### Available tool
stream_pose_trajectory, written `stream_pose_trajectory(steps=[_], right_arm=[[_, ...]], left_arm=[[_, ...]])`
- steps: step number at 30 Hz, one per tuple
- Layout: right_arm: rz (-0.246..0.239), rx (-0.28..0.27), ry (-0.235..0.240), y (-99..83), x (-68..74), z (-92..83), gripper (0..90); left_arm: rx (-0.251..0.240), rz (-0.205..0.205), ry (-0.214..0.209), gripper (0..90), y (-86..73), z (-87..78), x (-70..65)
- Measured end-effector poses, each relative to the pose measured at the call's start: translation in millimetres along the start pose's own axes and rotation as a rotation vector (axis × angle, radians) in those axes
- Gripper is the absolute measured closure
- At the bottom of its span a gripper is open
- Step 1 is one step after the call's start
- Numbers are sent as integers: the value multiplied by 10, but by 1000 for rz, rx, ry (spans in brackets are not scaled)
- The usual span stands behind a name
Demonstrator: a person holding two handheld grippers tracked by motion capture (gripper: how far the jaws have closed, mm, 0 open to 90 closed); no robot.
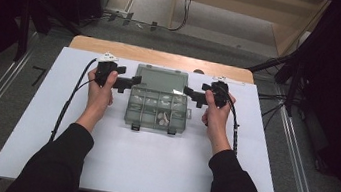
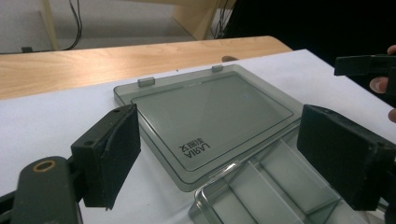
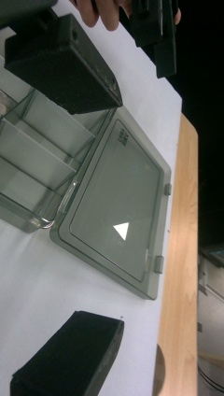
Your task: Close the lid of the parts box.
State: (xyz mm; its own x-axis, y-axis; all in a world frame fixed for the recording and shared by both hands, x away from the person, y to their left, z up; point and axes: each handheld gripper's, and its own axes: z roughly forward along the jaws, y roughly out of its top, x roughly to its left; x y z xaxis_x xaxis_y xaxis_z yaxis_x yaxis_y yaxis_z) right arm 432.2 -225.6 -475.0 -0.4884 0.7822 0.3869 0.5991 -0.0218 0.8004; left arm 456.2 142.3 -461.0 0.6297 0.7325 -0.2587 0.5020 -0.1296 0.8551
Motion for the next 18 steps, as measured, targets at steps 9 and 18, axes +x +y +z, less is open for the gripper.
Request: stream_pose_trajectory(steps=[9, 18], right_arm=[[30, 54, 40, 30, -12, 159, 0], [81, 95, 18, 34, -33, 293, 157]], left_arm=[[48, -115, 24, 229, 16, 117, 91], [112, -165, 24, 374, -42, 215, 164]])
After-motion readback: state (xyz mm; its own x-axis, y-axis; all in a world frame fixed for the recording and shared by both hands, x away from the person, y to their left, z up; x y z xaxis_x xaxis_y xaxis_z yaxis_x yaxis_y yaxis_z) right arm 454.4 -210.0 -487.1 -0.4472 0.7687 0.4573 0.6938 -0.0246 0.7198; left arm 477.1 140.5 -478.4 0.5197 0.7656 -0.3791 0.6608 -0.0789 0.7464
